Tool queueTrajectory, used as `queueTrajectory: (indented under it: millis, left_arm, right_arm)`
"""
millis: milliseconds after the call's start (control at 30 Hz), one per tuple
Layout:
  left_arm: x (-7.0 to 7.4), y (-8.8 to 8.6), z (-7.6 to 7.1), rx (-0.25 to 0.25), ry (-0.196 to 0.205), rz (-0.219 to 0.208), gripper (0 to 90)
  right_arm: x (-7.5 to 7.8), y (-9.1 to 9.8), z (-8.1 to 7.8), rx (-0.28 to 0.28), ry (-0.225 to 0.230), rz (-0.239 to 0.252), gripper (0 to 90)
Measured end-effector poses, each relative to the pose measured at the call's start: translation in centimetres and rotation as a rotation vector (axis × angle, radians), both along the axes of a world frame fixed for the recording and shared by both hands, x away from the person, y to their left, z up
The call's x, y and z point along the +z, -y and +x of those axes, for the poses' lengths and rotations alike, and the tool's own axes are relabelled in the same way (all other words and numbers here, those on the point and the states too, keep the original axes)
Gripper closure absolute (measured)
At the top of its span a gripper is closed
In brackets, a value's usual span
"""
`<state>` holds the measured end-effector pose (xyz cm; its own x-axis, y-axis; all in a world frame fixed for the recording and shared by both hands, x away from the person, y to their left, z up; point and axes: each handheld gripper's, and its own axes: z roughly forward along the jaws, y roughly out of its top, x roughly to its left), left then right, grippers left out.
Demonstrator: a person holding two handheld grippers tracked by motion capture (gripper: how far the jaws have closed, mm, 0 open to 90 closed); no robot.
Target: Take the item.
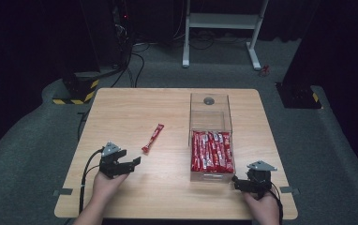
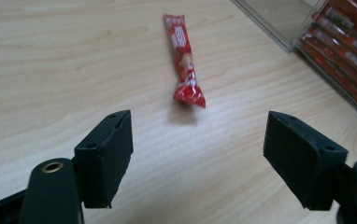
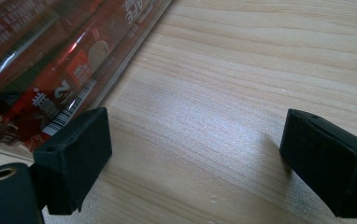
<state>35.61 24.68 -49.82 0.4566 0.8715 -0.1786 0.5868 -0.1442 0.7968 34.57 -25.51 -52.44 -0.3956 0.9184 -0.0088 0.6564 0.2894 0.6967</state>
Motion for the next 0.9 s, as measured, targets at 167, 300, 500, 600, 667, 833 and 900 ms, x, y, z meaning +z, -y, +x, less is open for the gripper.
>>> queueTrajectory:
  millis: [167,300,500,600,667,833,900]
  left_arm:
    - [-1.0,-0.5,-1.3,-0.021,-0.011,0.052,23.4]
    - [-2.3,-1.0,-2.2,-0.046,-0.032,0.139,21.5]
    - [-3.0,-2.1,-3.6,-0.036,-0.027,0.226,16.3]
    - [-3.1,-2.3,-4.1,-0.013,-0.022,0.220,15.0]
    - [-3.1,-2.3,-4.1,-0.009,-0.020,0.225,14.3]
    - [-3.1,-2.3,-4.1,-0.011,-0.021,0.215,13.8]
    - [-3.1,-2.3,-4.1,-0.011,-0.022,0.214,14.1]
  right_arm:
    - [0.0,0.0,0.0,-0.002,-0.001,0.001,9.0]
    - [0.0,0.0,0.0,-0.001,0.000,0.000,9.1]
    - [0.0,0.0,-0.1,-0.008,0.000,0.004,10.0]
    - [0.0,0.0,-0.1,-0.010,-0.001,0.005,10.0]
    - [0.0,0.0,-0.1,-0.010,-0.001,0.005,10.0]
    - [0.0,0.0,0.1,-0.007,0.001,0.002,9.0]
    - [0.0,0.0,0.1,-0.004,-0.001,0.000,8.7]
